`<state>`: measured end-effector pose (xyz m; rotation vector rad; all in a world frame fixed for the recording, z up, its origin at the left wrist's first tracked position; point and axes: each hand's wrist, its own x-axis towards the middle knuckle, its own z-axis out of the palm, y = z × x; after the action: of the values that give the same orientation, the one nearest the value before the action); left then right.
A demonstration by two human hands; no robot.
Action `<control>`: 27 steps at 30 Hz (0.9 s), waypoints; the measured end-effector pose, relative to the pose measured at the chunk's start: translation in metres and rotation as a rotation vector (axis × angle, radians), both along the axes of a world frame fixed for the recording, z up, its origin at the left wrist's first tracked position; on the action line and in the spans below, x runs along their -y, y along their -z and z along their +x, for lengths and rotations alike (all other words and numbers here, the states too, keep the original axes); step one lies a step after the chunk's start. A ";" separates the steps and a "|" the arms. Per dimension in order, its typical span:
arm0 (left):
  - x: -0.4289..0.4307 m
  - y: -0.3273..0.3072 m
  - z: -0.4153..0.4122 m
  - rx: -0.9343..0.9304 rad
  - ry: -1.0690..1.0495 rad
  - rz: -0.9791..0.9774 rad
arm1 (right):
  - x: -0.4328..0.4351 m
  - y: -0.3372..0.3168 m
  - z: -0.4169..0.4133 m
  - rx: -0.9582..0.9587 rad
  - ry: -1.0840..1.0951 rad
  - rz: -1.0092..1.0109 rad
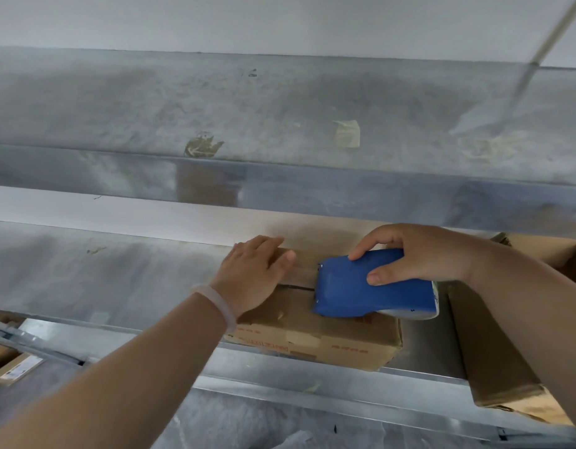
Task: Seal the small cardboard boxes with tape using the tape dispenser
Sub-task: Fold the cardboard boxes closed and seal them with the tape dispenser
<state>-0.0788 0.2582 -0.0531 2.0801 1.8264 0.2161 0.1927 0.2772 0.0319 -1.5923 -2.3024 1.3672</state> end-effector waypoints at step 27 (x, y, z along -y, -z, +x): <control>0.000 0.027 -0.011 -0.314 0.119 0.091 | 0.018 -0.001 0.046 0.000 0.075 -0.001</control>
<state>-0.0898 0.2585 -0.0799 2.3897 1.8850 -0.0647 0.2391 0.2593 0.0333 -1.6605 -2.2184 1.3523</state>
